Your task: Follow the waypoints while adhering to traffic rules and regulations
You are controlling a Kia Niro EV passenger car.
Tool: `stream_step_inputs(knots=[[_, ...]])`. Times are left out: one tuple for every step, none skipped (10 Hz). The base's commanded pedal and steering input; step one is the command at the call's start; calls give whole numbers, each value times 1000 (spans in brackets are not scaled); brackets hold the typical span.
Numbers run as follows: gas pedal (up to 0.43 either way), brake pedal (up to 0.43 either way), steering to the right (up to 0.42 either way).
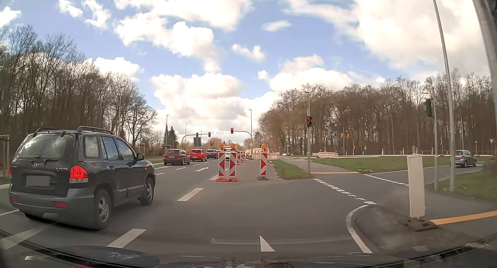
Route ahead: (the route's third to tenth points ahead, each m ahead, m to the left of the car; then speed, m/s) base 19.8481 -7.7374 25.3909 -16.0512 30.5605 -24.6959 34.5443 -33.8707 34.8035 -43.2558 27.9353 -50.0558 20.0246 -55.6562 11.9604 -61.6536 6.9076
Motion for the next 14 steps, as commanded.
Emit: stream_step_inputs(knots=[[0,0,107],[0,0,124],[0,0,142],[0,0,157],[0,0,169],[59,0,188],[67,0,201],[79,0,222],[110,0,241],[150,0,258],[177,0,274],[209,0,277],[260,0,274],[287,0,259]])
